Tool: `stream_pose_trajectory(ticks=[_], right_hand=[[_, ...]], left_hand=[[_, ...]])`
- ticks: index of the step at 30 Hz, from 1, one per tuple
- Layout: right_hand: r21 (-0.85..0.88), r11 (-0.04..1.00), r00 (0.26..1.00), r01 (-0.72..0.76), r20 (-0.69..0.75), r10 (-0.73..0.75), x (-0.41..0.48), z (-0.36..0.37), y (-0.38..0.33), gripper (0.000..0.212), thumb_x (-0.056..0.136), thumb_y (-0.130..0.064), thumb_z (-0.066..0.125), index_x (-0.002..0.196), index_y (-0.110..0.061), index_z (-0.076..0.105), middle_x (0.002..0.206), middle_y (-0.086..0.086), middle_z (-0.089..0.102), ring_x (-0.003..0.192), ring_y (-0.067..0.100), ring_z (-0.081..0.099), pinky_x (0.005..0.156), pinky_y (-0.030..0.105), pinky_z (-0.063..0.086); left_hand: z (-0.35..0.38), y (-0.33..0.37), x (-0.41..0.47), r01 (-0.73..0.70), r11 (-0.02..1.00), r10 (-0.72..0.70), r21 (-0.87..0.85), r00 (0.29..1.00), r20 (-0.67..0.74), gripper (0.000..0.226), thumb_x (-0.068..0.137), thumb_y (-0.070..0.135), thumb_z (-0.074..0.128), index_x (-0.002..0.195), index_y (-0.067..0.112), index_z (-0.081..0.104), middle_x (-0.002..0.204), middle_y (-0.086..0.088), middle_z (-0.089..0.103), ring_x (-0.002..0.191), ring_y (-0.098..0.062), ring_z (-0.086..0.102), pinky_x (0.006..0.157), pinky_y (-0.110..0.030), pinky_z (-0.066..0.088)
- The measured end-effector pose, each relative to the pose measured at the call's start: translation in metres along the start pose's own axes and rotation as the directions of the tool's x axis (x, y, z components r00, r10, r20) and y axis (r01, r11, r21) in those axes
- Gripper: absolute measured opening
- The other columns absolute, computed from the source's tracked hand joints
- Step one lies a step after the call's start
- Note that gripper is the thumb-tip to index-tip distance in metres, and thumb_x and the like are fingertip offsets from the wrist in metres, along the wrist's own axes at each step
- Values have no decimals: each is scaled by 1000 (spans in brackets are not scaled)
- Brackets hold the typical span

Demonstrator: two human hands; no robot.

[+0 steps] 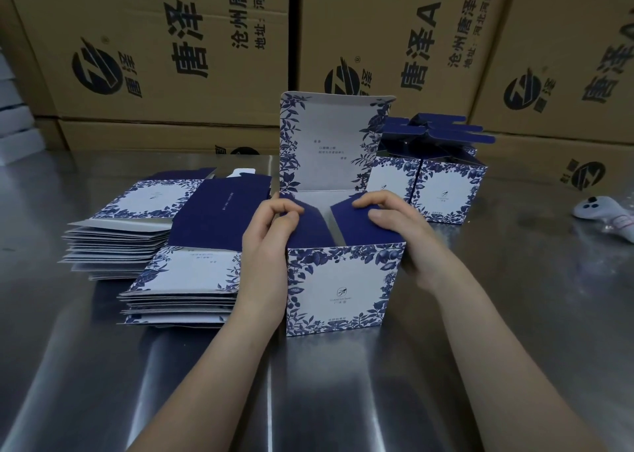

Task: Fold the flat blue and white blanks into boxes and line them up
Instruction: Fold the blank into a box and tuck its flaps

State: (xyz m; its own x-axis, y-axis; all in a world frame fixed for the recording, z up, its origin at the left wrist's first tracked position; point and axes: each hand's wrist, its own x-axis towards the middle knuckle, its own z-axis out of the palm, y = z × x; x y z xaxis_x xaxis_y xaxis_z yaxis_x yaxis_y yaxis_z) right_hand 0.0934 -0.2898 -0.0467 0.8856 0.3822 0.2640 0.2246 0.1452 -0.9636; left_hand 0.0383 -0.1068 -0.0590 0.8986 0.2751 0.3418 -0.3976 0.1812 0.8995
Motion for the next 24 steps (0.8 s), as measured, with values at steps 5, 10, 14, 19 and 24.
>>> stream_pose_trajectory(ticks=[5, 10, 14, 19, 24], right_hand=[[-59, 998, 999, -13, -39, 11, 1, 3, -2, 14, 71, -15, 51, 77, -22, 61, 84, 5, 59, 71, 20, 55, 59, 27, 41], [-56, 998, 999, 4, -41, -7, -1, 4, 0, 17, 74, -17, 54, 84, -24, 66, 88, -4, 66, 75, 15, 61, 62, 24, 47], [-72, 996, 993, 61, -99, -68, -3, 4, -1, 28, 77, -25, 60, 101, -27, 73, 122, -21, 59, 112, -2, 59, 84, 16, 49], [-93, 993, 983, 76, -157, -90, -3, 9, -4, 30, 86, -28, 61, 114, -25, 70, 139, -13, 49, 126, -5, 47, 101, 22, 42], [-67, 992, 973, 106, -200, -118, -3, 13, -3, 26, 96, -10, 53, 110, -24, 69, 125, -3, 63, 108, 12, 61, 86, 25, 51]], left_hand=[[2, 2, -1, -3, 998, 4, 56, 1000, -22, 14, 72, 22, 47, 66, 32, 54, 82, 0, 51, 87, -23, 47, 79, -41, 33], [3, 3, -2, 18, 999, -17, 32, 999, -34, 14, 72, 22, 48, 69, 31, 58, 86, -3, 54, 86, -23, 48, 78, -42, 35], [5, 3, -4, 38, 999, -38, -13, 999, -13, 19, 83, 33, 50, 85, 36, 69, 103, 2, 68, 96, -21, 65, 81, -41, 49], [5, 2, 0, 35, 999, -36, -28, 998, -46, 34, 102, 20, 44, 94, 39, 71, 121, 5, 65, 108, -14, 65, 85, -34, 52], [3, 8, 6, 29, 997, -33, -78, 998, -54, 44, 101, 4, 39, 124, 37, 58, 124, 25, 58, 122, 7, 53, 96, -18, 51]])
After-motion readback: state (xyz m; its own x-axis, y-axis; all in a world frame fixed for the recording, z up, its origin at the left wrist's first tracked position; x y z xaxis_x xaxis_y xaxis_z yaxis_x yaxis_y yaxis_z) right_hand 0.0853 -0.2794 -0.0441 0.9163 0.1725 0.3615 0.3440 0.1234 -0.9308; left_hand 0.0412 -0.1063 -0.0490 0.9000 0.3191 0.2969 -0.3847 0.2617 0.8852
